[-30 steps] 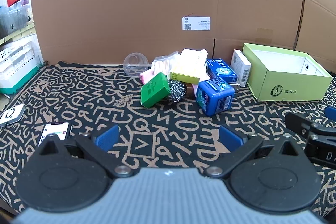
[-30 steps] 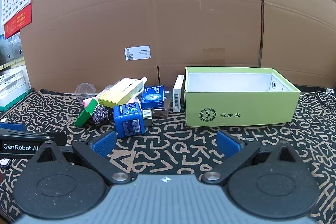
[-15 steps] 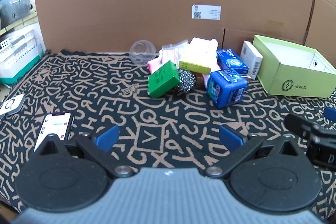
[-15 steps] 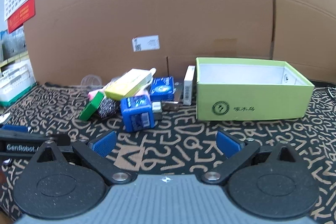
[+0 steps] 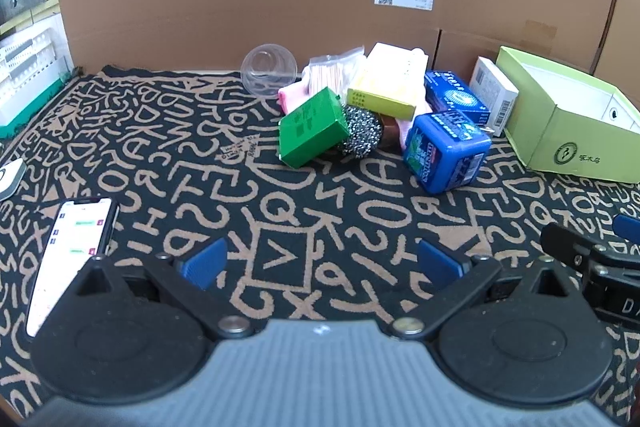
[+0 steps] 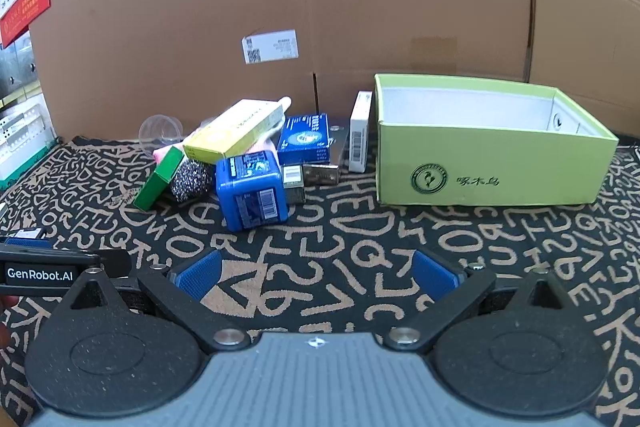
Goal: Organize objects
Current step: 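Move both tools toward the pile of boxes, then grasp the green box with the left tool while the right grasps the blue box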
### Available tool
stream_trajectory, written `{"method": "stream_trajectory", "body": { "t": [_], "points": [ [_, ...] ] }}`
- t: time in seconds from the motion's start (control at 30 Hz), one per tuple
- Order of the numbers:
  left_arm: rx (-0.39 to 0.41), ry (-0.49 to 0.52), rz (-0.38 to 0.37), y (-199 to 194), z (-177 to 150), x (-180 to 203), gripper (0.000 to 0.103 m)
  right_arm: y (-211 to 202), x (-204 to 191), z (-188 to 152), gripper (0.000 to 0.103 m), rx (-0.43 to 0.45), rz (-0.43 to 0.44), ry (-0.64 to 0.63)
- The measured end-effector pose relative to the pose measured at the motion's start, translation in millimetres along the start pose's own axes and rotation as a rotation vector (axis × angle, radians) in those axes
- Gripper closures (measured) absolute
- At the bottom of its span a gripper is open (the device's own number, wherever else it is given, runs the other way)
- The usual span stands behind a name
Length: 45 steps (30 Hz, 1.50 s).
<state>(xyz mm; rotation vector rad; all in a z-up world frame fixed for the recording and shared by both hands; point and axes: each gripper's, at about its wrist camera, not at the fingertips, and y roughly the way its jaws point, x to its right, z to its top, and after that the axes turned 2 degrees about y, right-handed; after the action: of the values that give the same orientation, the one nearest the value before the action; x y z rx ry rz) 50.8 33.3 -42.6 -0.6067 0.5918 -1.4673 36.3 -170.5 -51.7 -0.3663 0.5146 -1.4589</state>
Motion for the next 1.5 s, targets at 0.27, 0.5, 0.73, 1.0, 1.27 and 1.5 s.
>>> {"method": "stream_trajectory", "body": {
  "t": [0.27,0.5,0.73,1.0,1.27,1.5],
  "points": [
    [-0.014,-0.021,-0.014,23.7,11.7,-12.0,0.000,26.0,-6.7,6.1,0.000,-0.021,0.062,-0.010],
    [0.043,0.005,-0.049,39.5,40.0,-23.3,0.000,51.1,-13.6,19.1,0.000,0.011,0.180,-0.032],
    [0.032,-0.044,-0.121,81.8,82.6,-32.7,0.000,94.0,-29.3,38.1,0.000,-0.032,0.166,-0.097],
    [-0.100,-0.183,-0.277,135.5,89.2,-54.4,0.015,124.2,-33.4,49.3,0.011,-0.039,0.170,-0.097],
    [-0.041,-0.169,-0.294,138.2,77.7,-47.1,0.007,116.8,-35.5,44.2,0.041,-0.022,0.203,-0.099],
    [-0.083,-0.171,-0.341,116.0,66.1,-44.9,0.040,76.0,-21.8,28.4,0.041,-0.002,0.255,-0.069]
  ]
}}
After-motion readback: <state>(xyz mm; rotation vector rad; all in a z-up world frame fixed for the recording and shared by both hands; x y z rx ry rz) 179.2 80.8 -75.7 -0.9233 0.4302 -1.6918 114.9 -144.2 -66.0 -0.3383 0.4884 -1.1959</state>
